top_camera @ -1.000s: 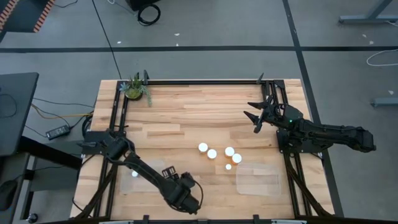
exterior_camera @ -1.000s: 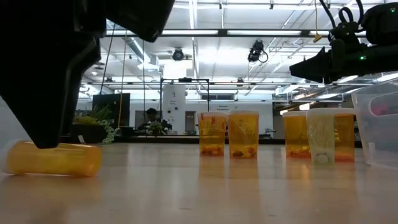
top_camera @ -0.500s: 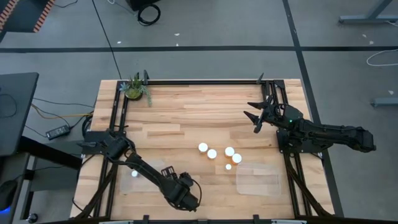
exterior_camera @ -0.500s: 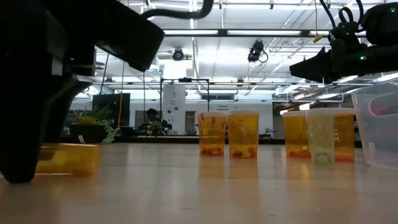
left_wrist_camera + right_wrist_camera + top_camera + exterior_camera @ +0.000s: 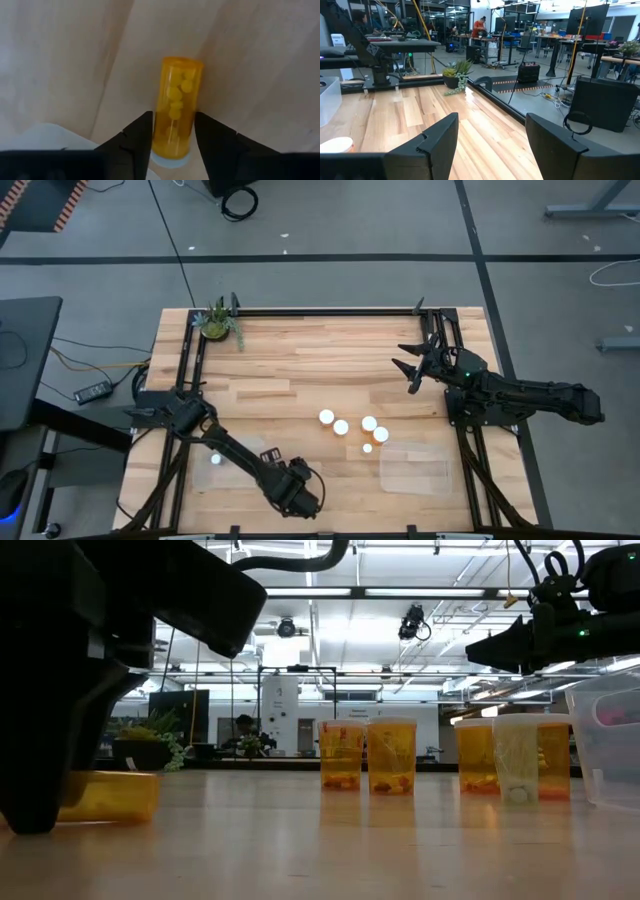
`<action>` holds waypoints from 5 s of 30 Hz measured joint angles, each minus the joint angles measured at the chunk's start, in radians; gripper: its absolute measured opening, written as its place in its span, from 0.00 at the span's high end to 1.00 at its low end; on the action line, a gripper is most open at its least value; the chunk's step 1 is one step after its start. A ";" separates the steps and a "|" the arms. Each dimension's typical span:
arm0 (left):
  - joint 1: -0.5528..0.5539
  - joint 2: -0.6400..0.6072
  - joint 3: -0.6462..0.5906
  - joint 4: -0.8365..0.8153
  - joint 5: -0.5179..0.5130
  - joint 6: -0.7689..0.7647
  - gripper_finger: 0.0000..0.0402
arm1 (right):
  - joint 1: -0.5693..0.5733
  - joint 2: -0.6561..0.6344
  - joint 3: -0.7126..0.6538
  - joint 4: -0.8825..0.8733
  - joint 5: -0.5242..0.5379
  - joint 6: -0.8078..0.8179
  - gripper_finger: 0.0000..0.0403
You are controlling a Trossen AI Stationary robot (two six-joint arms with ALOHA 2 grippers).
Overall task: Pick and place medicine bottles into bin by pill shape (circle, oval)
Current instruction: Put the small orange pill bottle into the left transparent bin
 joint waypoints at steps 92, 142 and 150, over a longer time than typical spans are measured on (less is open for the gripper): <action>0.165 -0.352 -0.287 -0.269 0.675 -0.115 0.72 | 0.000 0.000 0.000 0.000 0.000 0.000 0.41; 0.391 -0.454 -0.098 -0.175 -0.038 0.654 0.71 | 0.009 0.027 0.000 0.112 -0.246 0.236 0.41; 0.393 -0.454 -0.098 0.015 -0.053 0.737 0.71 | 0.141 0.173 0.000 0.288 -0.288 0.251 0.41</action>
